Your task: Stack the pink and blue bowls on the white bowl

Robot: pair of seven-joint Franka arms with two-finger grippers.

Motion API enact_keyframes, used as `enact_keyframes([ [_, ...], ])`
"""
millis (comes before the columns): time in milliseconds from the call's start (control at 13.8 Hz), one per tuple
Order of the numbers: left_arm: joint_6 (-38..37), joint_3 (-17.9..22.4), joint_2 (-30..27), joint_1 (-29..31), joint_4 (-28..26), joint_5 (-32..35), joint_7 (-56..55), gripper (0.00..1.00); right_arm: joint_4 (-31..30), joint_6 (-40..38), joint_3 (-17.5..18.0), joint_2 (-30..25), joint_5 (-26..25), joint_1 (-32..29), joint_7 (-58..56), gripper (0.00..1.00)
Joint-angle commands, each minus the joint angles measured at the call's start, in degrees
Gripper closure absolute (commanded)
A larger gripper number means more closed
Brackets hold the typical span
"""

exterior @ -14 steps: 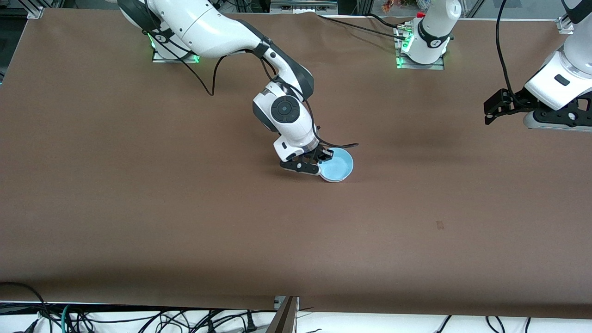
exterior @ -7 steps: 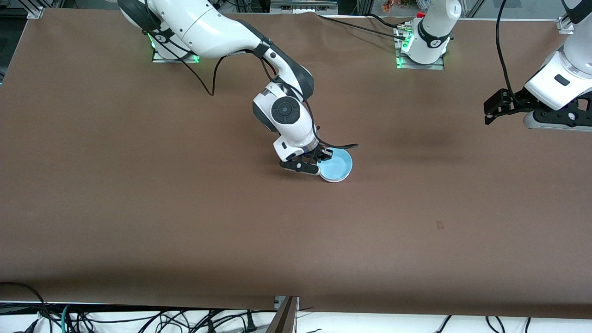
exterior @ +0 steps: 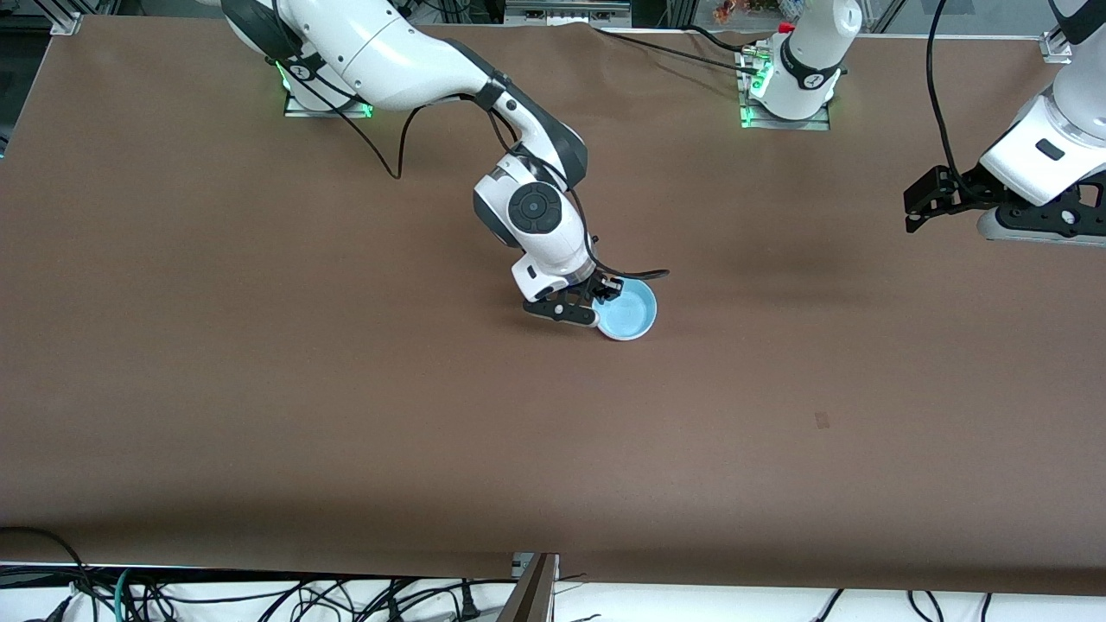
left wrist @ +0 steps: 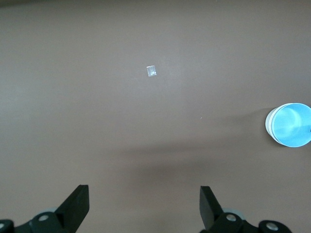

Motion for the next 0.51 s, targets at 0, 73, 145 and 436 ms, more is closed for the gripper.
enact_keyframes([
  [0,-0.55,0.2,-0.62,-0.21,-0.28,-0.53,0.58,0.0,3.09,-4.03,0.13,0.4,0.75,-0.04,0.36,0.0],
  [73,-0.55,0.2,-0.62,-0.21,-0.37,-0.53,0.49,0.0,6.32,-8.66,0.13,0.31,0.75,-0.21,0.18,0.0],
  [145,-0.55,0.2,-0.62,-0.21,-0.29,-0.53,0.58,0.0,10.62,-14.89,-0.13,0.31,0.67,-0.82,-0.43,0.0],
  [436,-0.55,0.2,-0.62,-0.21,-0.28,-0.53,0.49,0.0,13.39,-26.35,-0.22,-3.46,0.31,-5.82,-14.02,0.0],
])
